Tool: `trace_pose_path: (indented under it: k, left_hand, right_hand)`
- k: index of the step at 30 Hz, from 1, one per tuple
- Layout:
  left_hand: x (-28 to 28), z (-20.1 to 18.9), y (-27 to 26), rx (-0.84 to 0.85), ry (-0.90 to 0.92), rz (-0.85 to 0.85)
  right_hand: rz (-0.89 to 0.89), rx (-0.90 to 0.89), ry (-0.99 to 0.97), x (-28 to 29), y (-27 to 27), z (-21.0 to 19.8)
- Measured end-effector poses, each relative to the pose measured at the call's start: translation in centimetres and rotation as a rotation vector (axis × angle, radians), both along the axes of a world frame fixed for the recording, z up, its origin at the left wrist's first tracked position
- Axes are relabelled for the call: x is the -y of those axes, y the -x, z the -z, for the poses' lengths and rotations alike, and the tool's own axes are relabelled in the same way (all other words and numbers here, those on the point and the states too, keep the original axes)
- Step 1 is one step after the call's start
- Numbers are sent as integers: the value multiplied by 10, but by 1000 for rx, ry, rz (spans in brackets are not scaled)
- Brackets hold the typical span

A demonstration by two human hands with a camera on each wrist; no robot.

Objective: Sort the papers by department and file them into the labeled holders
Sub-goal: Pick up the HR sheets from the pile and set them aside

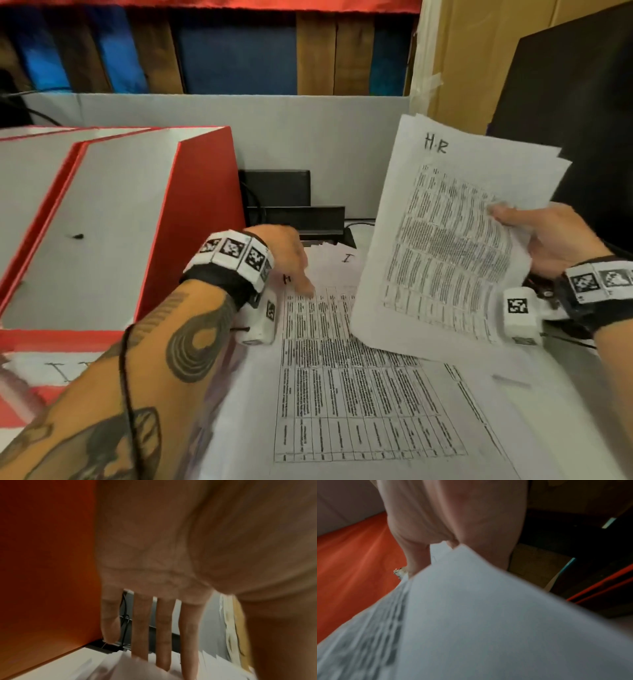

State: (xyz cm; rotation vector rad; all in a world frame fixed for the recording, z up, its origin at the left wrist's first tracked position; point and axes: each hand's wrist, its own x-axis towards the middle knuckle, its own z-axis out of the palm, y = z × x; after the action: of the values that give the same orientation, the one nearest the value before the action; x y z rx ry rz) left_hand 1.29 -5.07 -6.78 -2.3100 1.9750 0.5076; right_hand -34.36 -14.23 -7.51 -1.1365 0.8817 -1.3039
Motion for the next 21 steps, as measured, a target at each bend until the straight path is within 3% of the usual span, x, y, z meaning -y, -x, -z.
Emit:
trace_pose_path:
  k: [3, 7, 10, 14, 16, 21]
  left_hand:
    - [2, 5, 11, 60, -121, -34]
    - [11, 6, 14, 248, -13, -95]
    - [13, 0, 12, 272, 174, -156]
    - [16, -14, 13, 32, 402, -171]
    - [16, -21, 20, -161, 500, -96]
    - [16, -37, 33, -445, 777, 12]
  right_hand:
    - [-82, -76, -2, 3, 8, 3]
    - [-115, -157, 12, 7, 5, 10]
    - [-135, -158, 30, 1, 0, 12]
    - [-206, -144, 44, -8, -7, 10]
    - [-264, -164, 40, -12, -15, 11]
    - [-279, -234, 40, -15, -31, 18]
